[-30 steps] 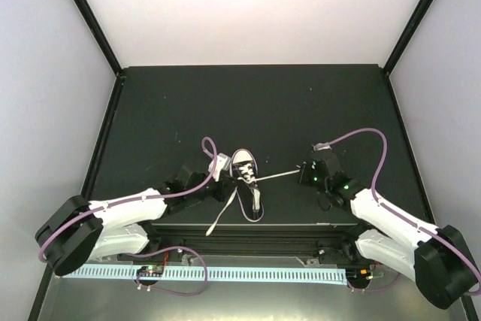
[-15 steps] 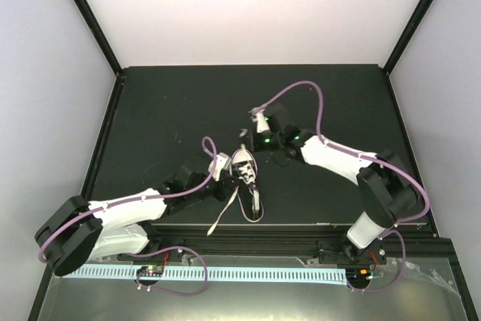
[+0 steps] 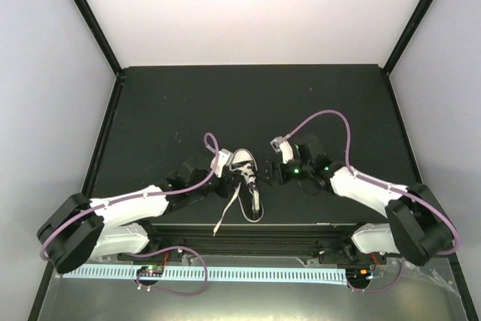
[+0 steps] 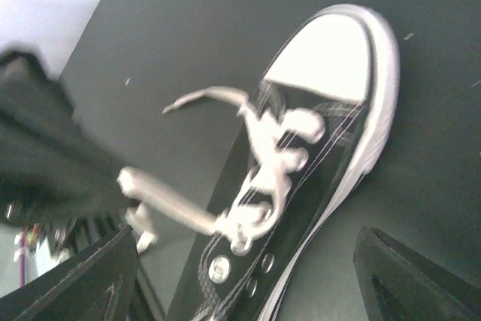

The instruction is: Tie the shoes

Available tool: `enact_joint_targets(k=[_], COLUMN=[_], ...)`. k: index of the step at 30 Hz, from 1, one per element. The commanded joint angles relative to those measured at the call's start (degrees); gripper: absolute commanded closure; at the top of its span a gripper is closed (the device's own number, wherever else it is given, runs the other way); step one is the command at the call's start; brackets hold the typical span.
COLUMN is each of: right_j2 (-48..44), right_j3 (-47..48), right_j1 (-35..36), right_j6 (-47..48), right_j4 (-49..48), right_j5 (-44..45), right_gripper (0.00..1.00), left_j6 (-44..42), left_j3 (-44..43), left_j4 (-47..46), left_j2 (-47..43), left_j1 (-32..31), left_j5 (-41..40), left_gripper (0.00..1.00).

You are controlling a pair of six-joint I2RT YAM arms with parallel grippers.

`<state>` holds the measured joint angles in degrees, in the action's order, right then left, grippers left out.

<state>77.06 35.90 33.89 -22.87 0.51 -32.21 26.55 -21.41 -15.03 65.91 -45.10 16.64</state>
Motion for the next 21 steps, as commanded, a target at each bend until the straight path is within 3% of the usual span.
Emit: enact_joint_targets(k=[1,10,21], right_j2=[-6.6,-6.5,-0.6], right_j3=[-6.0,-6.6,-2.7], right_j1=[2.0,9.8,13.9], right_j6=[7.1,11.6,14.7], right_j4=[-8.5,-8.8,-8.8], right_j5=[-4.8,9.5,15.3], right_gripper=[0.19,0.19,0.29], left_j6=[-0.1,0.3,0.7], left_j3=[-4.1,-6.6,-7.0], left_j4=[-0.8,-0.3,-0.6], left_j2=[2.0,5.6,6.7], left_j1=[-0.2,-0.2,-0.2], left_j5=[-0.6,0.9,1.6], left_gripper=[0.98,0.98,0.98])
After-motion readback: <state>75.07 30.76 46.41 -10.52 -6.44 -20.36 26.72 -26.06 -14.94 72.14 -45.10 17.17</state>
